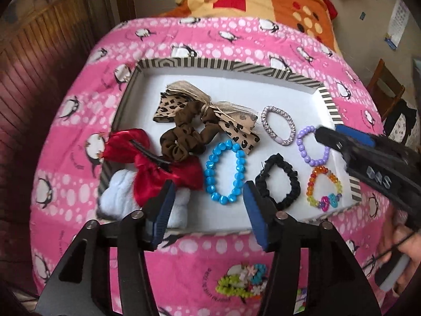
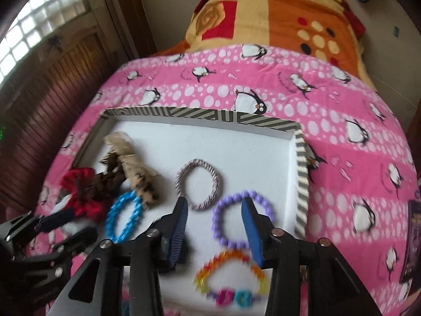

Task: Organize jewelry
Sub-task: 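Move both grippers back over the remaining bracelets on the bedspread, then grasp the green flower bracelet with the left gripper while the right gripper grasps the multicolour bead bracelet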

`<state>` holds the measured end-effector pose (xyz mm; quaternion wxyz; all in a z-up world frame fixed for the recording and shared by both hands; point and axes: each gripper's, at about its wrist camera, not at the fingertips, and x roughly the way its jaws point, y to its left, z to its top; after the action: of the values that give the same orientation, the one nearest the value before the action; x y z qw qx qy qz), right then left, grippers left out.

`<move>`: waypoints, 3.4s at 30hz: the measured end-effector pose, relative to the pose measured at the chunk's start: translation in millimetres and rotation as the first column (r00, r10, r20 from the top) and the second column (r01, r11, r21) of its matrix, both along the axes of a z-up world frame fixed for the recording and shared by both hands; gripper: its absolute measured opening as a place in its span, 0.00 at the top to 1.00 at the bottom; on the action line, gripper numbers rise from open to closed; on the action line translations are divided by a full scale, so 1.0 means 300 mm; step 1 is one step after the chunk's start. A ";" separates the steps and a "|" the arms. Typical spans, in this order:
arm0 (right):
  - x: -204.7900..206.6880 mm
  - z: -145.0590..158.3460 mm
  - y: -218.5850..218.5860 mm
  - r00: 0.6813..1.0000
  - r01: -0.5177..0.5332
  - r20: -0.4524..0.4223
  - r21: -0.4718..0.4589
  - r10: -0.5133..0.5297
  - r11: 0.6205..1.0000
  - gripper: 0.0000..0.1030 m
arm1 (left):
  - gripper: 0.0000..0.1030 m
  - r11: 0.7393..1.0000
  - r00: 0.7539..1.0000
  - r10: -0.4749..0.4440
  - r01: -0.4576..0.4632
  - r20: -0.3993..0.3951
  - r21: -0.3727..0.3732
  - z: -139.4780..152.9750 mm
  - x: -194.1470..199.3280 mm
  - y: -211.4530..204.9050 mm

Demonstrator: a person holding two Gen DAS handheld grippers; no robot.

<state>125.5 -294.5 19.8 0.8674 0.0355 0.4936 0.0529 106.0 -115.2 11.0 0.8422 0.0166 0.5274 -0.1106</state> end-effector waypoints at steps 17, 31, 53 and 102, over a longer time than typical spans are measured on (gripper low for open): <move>-0.418 0.074 0.038 0.998 0.058 0.022 0.042 -0.059 0.997 0.58 | 0.46 0.998 0.996 -0.028 0.023 0.090 0.056 0.057 -0.264 0.100; -0.582 0.065 0.133 0.998 0.059 0.019 0.043 -0.060 0.997 0.58 | 0.46 0.998 0.992 -0.041 0.034 0.123 0.059 0.084 -0.402 0.178; -0.721 -0.004 0.167 0.997 0.066 -0.034 0.016 -0.065 0.998 0.58 | 0.45 0.999 0.999 -0.020 0.021 0.043 -0.024 0.050 -0.455 0.273; -0.630 -0.202 0.132 0.993 -0.060 -0.108 -0.049 0.054 0.997 0.57 | 0.45 0.995 0.984 -0.085 0.076 -0.156 -0.061 -0.189 -0.273 0.073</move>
<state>-63.6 -254.8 -40.7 0.8386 0.0014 0.5411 0.0628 24.0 -93.3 -45.9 0.7927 0.0059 0.5882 -0.1598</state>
